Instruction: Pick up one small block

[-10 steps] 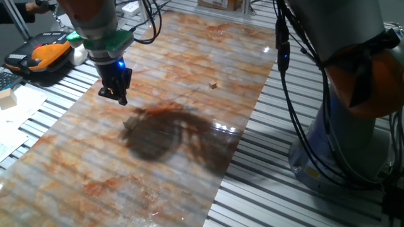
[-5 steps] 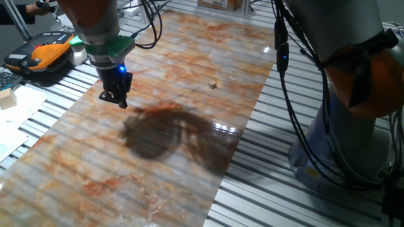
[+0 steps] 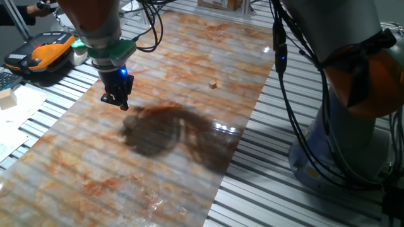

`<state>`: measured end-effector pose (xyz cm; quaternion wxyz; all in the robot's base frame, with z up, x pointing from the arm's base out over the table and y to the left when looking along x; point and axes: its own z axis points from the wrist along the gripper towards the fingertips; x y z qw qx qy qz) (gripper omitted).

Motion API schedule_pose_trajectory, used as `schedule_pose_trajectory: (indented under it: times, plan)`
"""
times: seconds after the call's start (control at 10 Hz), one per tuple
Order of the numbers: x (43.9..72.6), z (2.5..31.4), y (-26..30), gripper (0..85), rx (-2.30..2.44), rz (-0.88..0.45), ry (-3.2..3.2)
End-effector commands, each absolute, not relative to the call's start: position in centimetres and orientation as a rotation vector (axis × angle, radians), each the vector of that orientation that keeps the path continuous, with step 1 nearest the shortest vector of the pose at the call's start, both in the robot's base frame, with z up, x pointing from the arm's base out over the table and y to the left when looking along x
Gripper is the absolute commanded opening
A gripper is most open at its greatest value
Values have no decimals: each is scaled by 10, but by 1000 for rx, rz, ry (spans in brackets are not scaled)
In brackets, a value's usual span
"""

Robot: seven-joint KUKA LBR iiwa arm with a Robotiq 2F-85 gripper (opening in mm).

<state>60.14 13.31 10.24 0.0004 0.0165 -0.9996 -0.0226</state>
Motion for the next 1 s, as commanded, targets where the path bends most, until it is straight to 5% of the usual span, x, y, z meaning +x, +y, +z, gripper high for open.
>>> schedule_pose_trajectory:
  times: [0.0, 0.9]
  plan:
    - [602, 102, 133, 0, 51, -67, -3138]
    - [602, 102, 133, 0, 41, -95, -3118]
